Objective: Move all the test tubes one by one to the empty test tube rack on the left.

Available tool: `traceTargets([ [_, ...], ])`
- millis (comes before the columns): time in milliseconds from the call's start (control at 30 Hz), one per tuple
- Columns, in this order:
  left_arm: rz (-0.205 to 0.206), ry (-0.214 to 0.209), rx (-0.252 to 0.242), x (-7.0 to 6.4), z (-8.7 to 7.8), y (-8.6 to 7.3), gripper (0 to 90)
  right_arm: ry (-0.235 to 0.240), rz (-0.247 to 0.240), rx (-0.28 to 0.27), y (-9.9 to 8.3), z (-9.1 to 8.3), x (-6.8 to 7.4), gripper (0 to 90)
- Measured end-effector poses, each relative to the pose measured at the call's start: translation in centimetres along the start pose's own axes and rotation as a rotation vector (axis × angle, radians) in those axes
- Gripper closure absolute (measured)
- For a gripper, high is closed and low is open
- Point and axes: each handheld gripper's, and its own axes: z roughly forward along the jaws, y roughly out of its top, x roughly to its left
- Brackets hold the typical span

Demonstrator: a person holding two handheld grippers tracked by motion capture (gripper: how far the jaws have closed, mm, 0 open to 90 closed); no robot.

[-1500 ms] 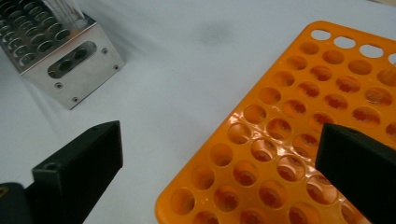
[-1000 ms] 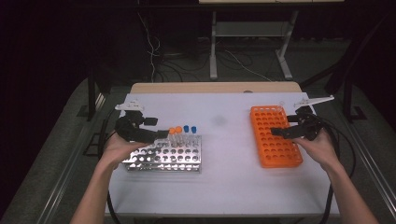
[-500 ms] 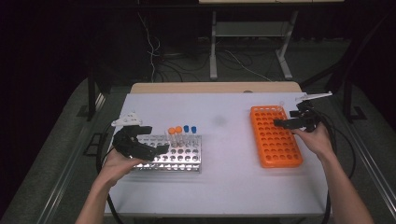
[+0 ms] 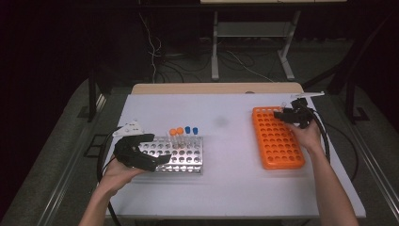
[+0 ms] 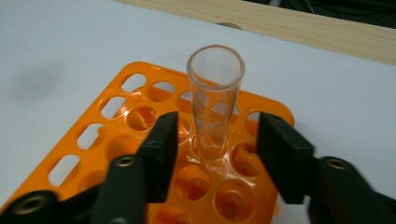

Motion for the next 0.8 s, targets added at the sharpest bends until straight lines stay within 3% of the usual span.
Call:
traceTargets([
  [67, 0.007, 0.0, 0.002, 0.0, 0.0, 0.0, 0.0, -0.02, -0.002, -0.017, 0.0, 0.0, 0.2, 63.6],
  [133, 0.006, -0.001, -0.001, -0.1, -0.1, 0.0, 0.0, -0.01, -0.009, -0.018, 0.1, -0.1, 0.2, 73.0],
  [300, 0.011, 0.004, 0.001, -0.2, -0.1, 0.2, 0.0, -0.042, -0.052, -0.03, 0.7, -1.0, 1.1, 74.9],
  [433, 0.018, 0.005, 0.001, -0.4, -0.2, 0.5, 0.0, -0.046, -0.066, -0.06, 1.3, -2.8, 1.6, 75.1],
  [567, 0.025, 0.0, -0.001, -0.7, -0.1, 0.8, 0.0, -0.016, -0.092, -0.062, 1.8, -4.9, 2.7, 75.1],
  [800, 0.057, -0.024, 0.002, -1.7, 0.2, 1.7, 0.0, 0.119, -0.151, -0.068, 2.4, -8.7, 5.8, 75.2],
])
